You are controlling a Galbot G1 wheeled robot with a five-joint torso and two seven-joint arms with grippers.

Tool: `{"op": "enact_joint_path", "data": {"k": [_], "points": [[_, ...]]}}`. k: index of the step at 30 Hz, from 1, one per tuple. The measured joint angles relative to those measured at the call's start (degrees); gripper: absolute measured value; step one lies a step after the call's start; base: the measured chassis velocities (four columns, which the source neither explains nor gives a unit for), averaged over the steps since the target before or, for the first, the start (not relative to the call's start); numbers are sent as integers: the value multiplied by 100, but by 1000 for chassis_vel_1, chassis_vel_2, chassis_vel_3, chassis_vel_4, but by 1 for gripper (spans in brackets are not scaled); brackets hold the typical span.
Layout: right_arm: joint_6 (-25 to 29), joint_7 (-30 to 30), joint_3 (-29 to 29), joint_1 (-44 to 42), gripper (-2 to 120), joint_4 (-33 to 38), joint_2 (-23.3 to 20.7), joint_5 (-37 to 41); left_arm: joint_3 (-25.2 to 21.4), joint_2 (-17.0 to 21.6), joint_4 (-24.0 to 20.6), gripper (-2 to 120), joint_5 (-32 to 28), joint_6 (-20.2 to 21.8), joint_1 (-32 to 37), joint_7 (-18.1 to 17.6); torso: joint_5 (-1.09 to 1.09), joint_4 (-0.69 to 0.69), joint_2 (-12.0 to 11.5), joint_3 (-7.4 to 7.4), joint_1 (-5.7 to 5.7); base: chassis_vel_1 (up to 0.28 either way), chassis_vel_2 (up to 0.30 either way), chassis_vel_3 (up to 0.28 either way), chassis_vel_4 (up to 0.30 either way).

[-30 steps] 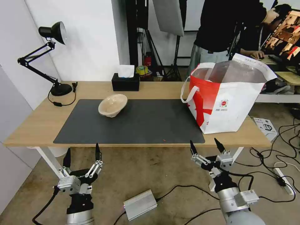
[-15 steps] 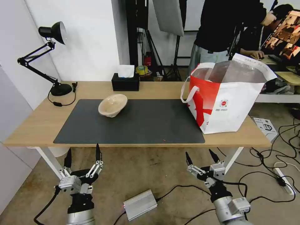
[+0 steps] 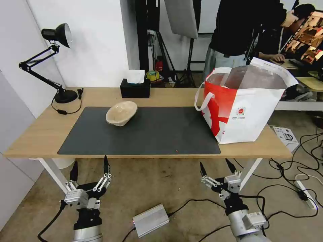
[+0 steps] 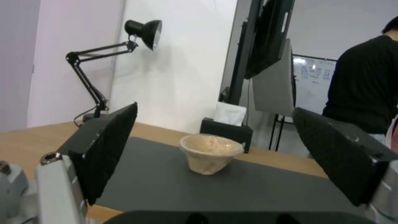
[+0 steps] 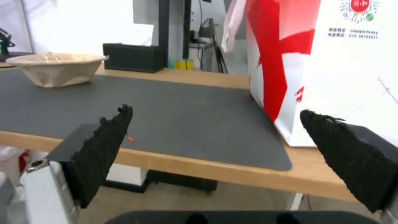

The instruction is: Pick up the trash from the table and place it into the takeout bag.

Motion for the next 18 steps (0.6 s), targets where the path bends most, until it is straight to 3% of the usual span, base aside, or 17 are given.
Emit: {"op": "enact_joint_path", "data": {"k": [18], "points": [[7, 3, 11, -19, 100, 5, 58, -98, -19, 0, 9, 100, -7, -12, -4, -4, 0, 0, 0, 0, 0, 0, 0, 0, 0]]}}
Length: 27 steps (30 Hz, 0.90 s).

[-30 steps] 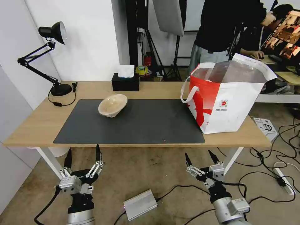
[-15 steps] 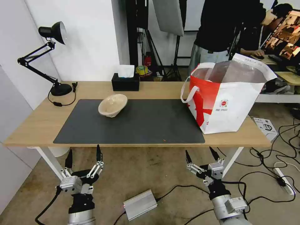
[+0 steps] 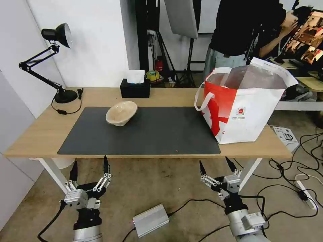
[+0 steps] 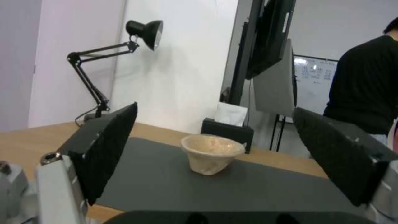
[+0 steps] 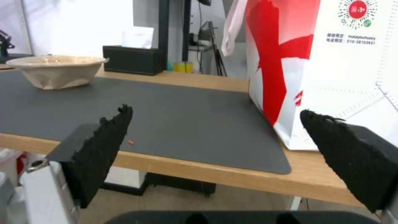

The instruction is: Pick up the trash from the table and place it into the takeout bag.

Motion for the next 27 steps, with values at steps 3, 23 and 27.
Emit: {"op": "enact_joint_path", "data": {"k": [3, 23, 27], "points": [[-1, 2, 0, -1, 100, -1, 1, -1, -4, 0, 3, 100, -11, 0, -8, -1, 0, 0, 0, 0, 0, 0, 0, 0, 0], [-4, 6, 1, -1, 100, -5, 0, 2, -80, 193, -380, 100, -731, 672, -367, -205, 0, 0, 0, 0, 0, 0, 0, 0, 0], [-4, 6, 2, -1, 100, -5, 0, 4, -85, 344, -541, 100, -1302, 1056, -441, -361, 0, 0, 0, 0, 0, 0, 0, 0, 0]]}}
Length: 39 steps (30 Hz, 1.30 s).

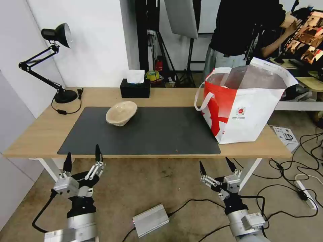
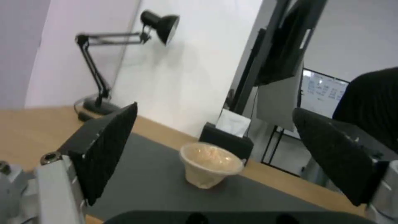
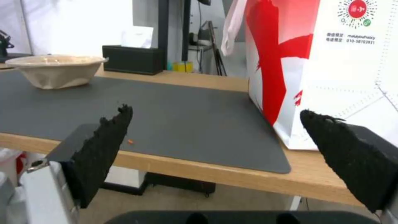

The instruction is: Pick up the trash from the table and place it into the takeout bag.

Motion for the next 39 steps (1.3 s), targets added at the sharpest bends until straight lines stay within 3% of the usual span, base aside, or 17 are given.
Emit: {"op": "enact_joint_path", "data": {"k": [3, 5, 7, 10, 11, 14, 15, 19, 28, 39], "points": [[0, 0, 0, 0, 100, 0, 0, 1, 5, 67, -51, 100, -262, 154, -39, -74, 0, 0, 0, 0, 0, 0, 0, 0, 0], [0, -1, 0, 0, 100, 0, 0, 2, 19, 262, -189, 100, -872, 572, -126, -291, 0, 0, 0, 0, 0, 0, 0, 0, 0], [0, 0, 0, 0, 100, 0, 0, 3, 19, 309, -232, 100, -1005, 689, -145, -350, -1, 0, 0, 0, 0, 0, 0, 0, 0], [0, -1, 0, 0, 100, 0, 0, 4, 0, 577, -485, 100, -1837, 1214, -308, -725, 0, 0, 0, 0, 0, 0, 0, 0, 0], [0, -1, 0, 0, 100, 0, 0, 4, 0, 577, -485, 100, -1837, 1214, -308, -725, 0, 0, 0, 0, 0, 0, 0, 0, 0], [0, -1, 1, 0, 100, 1, 0, 5, -93, 871, -694, 100, -2902, 1587, -571, -1090, 0, 0, 0, 0, 0, 0, 0, 0, 0], [0, -1, 1, 0, 100, 1, 0, 5, -93, 871, -694, 100, -2902, 1587, -571, -1090, 0, 0, 0, 0, 0, 0, 0, 0, 0], [0, -1, 0, 0, 100, 1, 0, 5, -151, 1178, -784, 100, -3937, 1797, -895, -1385, -1, 0, 0, 0, 0, 0, 0, 0, 0], [1, -1, 0, 0, 100, 1, 0, 5, -247, 1539, -786, 100, -5213, 1961, -1445, -1804, 0, 0, 0, 0, 0, 0, 0, 0, 0], [1, -1, 0, 0, 100, 1, 0, 5, -284, 1858, -551, 100, -5785, 2057, -1933, -2496, 0, 0, 0, 0, 0, 0, 0, 0, 0]]}}
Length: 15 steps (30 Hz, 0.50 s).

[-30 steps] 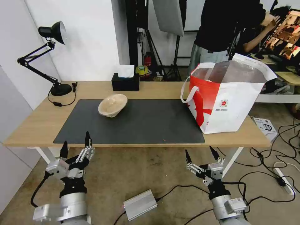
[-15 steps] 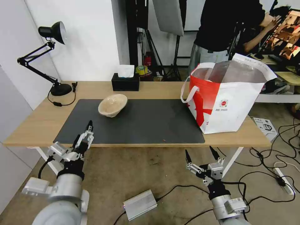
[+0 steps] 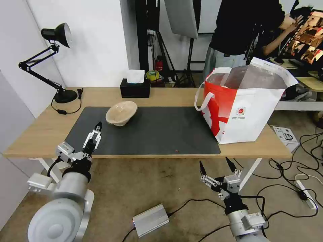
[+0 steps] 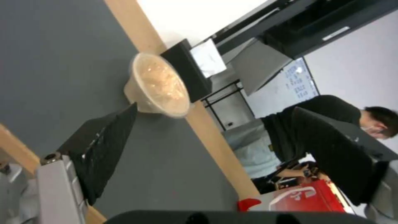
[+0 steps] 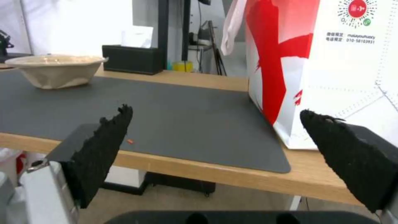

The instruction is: Pick up the trash from the table and place it into the takeout bag.

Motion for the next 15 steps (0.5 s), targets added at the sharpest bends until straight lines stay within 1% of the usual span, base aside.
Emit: {"op": "enact_joint_path", "data": {"k": [3, 4, 7, 8, 10, 12, 13, 15], "points": [[0, 0, 0, 0, 100, 0, 0, 0, -17, 125, 104, 100, -96, 1, -86, -185, 0, 0, 0, 0, 0, 0, 0, 0, 0], [0, 0, 0, 0, 100, 0, 0, 0, -17, 125, 104, 100, -96, 1, -86, -185, 0, 0, 0, 0, 0, 0, 0, 0, 0], [0, 0, 0, 0, 100, 1, 0, 0, -19, 353, 353, 100, -173, -6, -304, -615, 0, 0, 0, 0, 0, 0, 0, 0, 0], [0, 0, 0, 0, 100, 1, 0, 0, -19, 353, 353, 100, -173, -6, -304, -615, 0, 0, 0, 0, 0, 0, 0, 0, 0], [0, 0, 0, 0, 100, 0, 0, 0, -8, 493, 509, 100, -237, -9, -431, -812, 0, 0, 0, 0, 0, 0, 0, 0, 0], [0, 0, 0, 0, 100, 0, 0, 0, -6, 516, 531, 100, -270, -10, -458, -849, 0, 0, 0, 0, 0, 0, 0, 0, 0], [0, 0, 0, 0, 100, 0, 0, 0, -4, 595, 589, 100, -404, -12, -546, -957, 0, 0, 0, 0, 0, 0, 0, 0, 0], [0, 0, 0, 0, 100, 0, 0, 0, 2, 683, 642, 100, -501, -12, -625, -1006, 0, 0, 0, 0, 0, 0, 0, 0, 0]]}}
